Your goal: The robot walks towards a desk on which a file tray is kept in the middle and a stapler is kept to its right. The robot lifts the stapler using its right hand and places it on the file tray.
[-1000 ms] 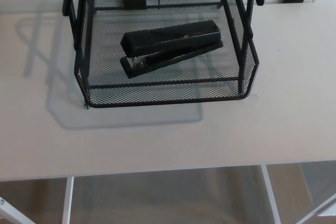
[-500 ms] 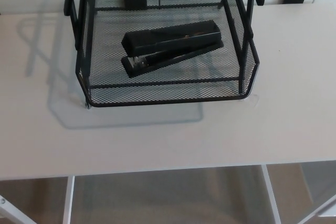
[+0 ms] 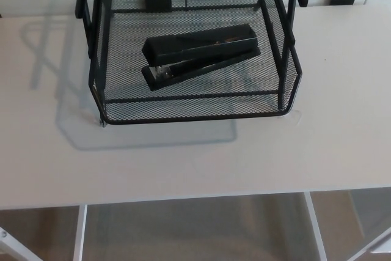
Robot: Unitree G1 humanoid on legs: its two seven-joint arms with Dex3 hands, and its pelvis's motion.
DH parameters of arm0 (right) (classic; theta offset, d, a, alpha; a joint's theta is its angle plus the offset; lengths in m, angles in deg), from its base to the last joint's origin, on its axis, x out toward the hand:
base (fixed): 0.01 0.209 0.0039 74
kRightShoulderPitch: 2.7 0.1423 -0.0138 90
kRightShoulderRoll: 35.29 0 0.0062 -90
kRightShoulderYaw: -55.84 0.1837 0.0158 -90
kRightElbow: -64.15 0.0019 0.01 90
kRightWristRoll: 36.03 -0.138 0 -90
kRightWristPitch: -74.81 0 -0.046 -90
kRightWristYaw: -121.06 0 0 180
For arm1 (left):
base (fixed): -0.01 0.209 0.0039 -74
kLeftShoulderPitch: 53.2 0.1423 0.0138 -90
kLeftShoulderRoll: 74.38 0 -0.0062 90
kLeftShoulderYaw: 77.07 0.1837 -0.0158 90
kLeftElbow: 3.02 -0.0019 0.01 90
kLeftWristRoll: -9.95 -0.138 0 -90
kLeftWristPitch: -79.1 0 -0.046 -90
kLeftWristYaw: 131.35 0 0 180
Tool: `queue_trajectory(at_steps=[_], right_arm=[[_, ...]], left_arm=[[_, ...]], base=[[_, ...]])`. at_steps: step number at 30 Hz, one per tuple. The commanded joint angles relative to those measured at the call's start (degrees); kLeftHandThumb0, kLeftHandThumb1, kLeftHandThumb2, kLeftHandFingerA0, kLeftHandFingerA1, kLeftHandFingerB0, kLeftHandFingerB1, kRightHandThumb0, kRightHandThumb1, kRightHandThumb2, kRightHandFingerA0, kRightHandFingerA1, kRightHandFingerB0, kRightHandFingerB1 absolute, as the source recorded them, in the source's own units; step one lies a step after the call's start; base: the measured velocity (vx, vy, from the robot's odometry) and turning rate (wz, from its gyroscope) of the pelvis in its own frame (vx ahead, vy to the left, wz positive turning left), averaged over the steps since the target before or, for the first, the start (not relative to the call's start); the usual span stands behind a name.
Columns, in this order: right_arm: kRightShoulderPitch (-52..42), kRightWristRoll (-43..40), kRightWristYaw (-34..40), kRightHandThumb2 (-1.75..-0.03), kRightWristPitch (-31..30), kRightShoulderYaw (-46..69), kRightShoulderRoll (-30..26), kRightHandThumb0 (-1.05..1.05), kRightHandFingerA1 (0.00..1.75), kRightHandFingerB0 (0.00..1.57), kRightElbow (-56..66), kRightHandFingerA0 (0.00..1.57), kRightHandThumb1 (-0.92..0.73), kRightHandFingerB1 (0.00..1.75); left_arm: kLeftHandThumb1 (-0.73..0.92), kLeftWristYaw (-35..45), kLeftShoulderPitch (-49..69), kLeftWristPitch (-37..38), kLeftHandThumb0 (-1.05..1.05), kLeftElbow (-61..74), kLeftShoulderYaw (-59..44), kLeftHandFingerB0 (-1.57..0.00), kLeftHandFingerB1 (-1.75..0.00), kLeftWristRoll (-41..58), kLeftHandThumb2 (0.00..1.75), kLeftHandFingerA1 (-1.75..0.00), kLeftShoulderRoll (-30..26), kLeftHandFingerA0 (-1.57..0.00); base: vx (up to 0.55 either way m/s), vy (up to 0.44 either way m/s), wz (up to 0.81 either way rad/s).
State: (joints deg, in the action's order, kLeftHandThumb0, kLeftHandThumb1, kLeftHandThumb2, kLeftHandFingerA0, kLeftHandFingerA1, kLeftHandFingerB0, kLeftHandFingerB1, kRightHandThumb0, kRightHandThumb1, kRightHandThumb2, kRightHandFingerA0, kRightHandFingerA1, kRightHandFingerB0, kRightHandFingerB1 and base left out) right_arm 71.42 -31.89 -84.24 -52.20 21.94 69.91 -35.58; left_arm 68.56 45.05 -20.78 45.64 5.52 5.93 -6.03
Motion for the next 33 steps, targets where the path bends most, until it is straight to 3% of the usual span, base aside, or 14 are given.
queue_trajectory(at_steps=[1,2,5,7,8,13,15,17,22,24,25,27,30,33], right_arm=[[-2.35,-4.62,1.27,-0.51,-3.59,-3.43,-2.76,-0.59,0.85,0.0,1.88,0.05,-0.47,0.62],[-2.61,-5.1,1.31,-0.54,-3.17,-4.16,-3.37,-0.58,0.94,0.0,1.14,0.04,-0.46,0.65],[-2.86,-8.72,1.93,-0.73,-6.41,-3.55,-3.14,-0.5,0.68,0.06,2.89,0.05,-0.32,0.62],[-3.1,-9.06,1.95,-0.88,-5.06,-4.72,-4.23,-0.37,0.68,0.02,0.85,0.21,-0.29,0.55],[-3.21,-9.34,1.88,-0.52,-4.28,-5.19,-4.65,-0.48,0.82,0.09,-0.2,0.13,-0.42,0.62],[-4.5,-9.85,-1.24,-0.85,0.21,-11.17,-8.61,-0.31,0.66,0.12,-6.78,0.27,-0.23,0.57],[-5.22,-9.41,-1.22,-0.53,1.1,-14.18,-9.99,-0.55,0.79,0.22,-7.38,0.32,-0.43,0.54],[-7.57,-10.66,-1.56,-0.84,-2.24,-15.87,-9.8,-0.32,0.65,0.11,-1.04,0.25,-0.21,0.57],[-8.35,-12.93,-0.58,-0.84,-4.11,-16.79,-10.77,-0.33,0.65,0.1,0.21,0.24,-0.22,0.57],[-7.79,-12.79,-0.23,-0.85,-1.33,-17.36,-11.42,-0.33,0.65,0.09,-3.31,0.23,-0.22,0.57],[-8.5,-13.25,-0.51,-0.84,-1.04,-17.46,-11.47,-0.33,0.65,0.1,-2.7,0.24,-0.2,0.57],[-8.51,-13.82,0.57,-0.84,-1.87,-17.29,-11.53,-0.32,0.65,0.09,-2.18,0.24,-0.22,0.56],[-7.11,-13.08,1.28,-0.84,1.33,-18.25,-12.73,-0.32,0.64,0.1,-7.51,0.24,-0.21,0.56],[-7.16,-13.83,0.75,-0.84,1.85,-18.62,-13.16,-0.32,0.65,0.1,-8.07,0.23,-0.21,0.56]], left_arm=[[0.76,-0.77,-0.48,-0.5,-0.77,-1.74,0.07,-0.15,-0.5,-0.62,1.09,-0.68,-0.9,-0.31],[0.92,-0.66,-0.41,-2.25,-0.79,-0.96,-0.53,-0.19,-0.42,0.06,0.73,-0.71,-0.65,-0.32],[0.92,-0.48,1.2,-3.75,-0.78,2.48,-1.2,-0.26,-0.47,0.53,0.72,-1.01,-0.66,-0.29],[0.92,-0.64,0.96,-3.56,-0.78,1.82,-1.13,-0.23,-0.39,0.38,0.72,-0.75,-0.48,-0.34],[0.77,-0.78,0.24,-2.87,-0.78,0.36,-0.85,-0.14,-0.48,0.07,1.09,-0.64,-0.42,-0.29],[0.92,0.12,0.35,-2.39,-0.79,0.33,-0.05,-0.17,-0.36,-0.46,0.74,-0.49,-0.98,-0.26],[0.77,0.32,1.34,-2.84,-0.8,2.14,-0.46,-0.14,-0.47,0.01,1.1,-0.57,-0.97,-0.23],[0.91,0.39,1.03,-2.25,-0.8,1.31,-0.38,-0.14,-0.35,0.0,0.74,-0.49,-0.9,-0.26],[0.78,0.66,1.81,-3.37,-0.77,3.27,-0.69,-0.1,-0.45,0.3,1.1,-0.57,-1.0,-0.23],[0.92,0.34,1.71,-3.79,-0.8,3.45,-0.58,-0.16,-0.34,0.09,0.74,-0.5,-0.91,-0.29],[0.77,0.18,1.72,-4.44,-0.78,3.78,-0.65,-0.14,-0.47,0.12,1.1,-0.57,-0.84,-0.27],[0.92,0.36,1.13,-3.57,-0.82,2.19,-1.03,-0.15,-0.34,0.64,0.74,-0.5,-0.59,-0.29],[0.77,0.57,1.15,-3.56,-0.78,2.07,-1.21,-0.12,-0.46,0.91,1.1,-0.56,-0.55,-0.24],[0.92,0.75,1.17,-3.44,-0.8,2.07,-1.09,-0.15,-0.34,0.88,0.74,-0.49,-0.65,-0.27]], base=[[0.0,0.0,0.0],[0.0,0.0,0.0],[0.0,0.0,0.0],[0.0,0.0,0.0],[0.0,0.0,0.0],[0.0,0.0,0.0],[0.0,0.0,0.0],[0.0,0.0,0.0],[0.0,0.0,0.0],[0.0,0.0,0.0],[0.0,0.0,0.0],[0.0,0.0,0.0],[0.0,0.0,0.0],[0.0,0.0,0.0]])
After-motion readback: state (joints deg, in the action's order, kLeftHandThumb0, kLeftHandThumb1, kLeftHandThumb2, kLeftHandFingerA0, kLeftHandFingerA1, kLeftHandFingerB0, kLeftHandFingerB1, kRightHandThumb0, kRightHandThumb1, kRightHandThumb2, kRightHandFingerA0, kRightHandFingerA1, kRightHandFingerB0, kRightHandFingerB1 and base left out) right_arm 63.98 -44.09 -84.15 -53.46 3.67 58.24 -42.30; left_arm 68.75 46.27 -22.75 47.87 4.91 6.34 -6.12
